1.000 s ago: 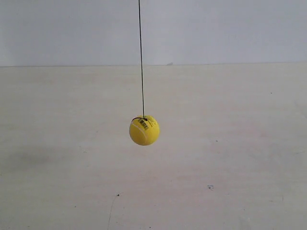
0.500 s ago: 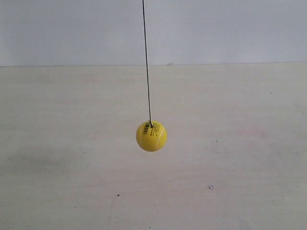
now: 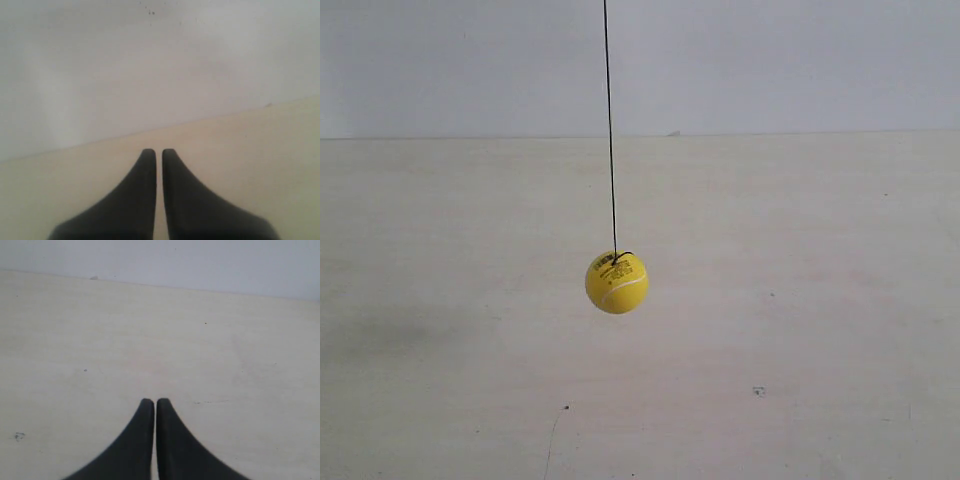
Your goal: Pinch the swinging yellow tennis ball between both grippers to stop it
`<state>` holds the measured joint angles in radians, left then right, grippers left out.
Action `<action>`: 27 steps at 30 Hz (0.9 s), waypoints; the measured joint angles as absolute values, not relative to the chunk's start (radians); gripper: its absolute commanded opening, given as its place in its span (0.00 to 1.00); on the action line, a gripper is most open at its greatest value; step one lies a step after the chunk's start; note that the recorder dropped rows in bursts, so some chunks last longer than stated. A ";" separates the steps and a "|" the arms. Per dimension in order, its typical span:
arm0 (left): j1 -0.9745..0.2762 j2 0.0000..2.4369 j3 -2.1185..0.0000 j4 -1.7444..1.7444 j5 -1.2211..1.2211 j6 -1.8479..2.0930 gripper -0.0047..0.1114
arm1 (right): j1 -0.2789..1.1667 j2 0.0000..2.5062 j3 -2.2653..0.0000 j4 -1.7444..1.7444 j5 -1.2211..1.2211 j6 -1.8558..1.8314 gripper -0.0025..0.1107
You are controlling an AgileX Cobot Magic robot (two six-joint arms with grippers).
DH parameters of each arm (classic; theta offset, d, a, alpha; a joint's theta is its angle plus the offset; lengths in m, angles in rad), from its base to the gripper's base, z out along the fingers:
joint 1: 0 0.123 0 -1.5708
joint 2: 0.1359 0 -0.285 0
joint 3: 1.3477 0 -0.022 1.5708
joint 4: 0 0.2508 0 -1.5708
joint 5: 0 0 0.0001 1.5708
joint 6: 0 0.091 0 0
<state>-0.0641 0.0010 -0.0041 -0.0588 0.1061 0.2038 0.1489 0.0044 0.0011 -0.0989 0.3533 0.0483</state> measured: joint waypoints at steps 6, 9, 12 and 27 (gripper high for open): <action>-0.054 0.001 -0.003 -0.059 0.292 0.144 0.08 | 0.149 0.004 0.001 -0.099 0.353 0.048 0.02; -0.054 0.001 -0.003 -0.059 0.302 0.116 0.08 | 0.149 0.004 0.001 -0.099 0.353 0.048 0.02; -0.054 0.001 -0.003 -0.059 0.302 0.110 0.08 | 0.149 0.004 0.001 -0.099 0.353 0.048 0.02; -0.054 0.001 -0.003 -0.059 0.302 0.106 0.08 | 0.149 0.004 0.001 -0.099 0.353 0.048 0.02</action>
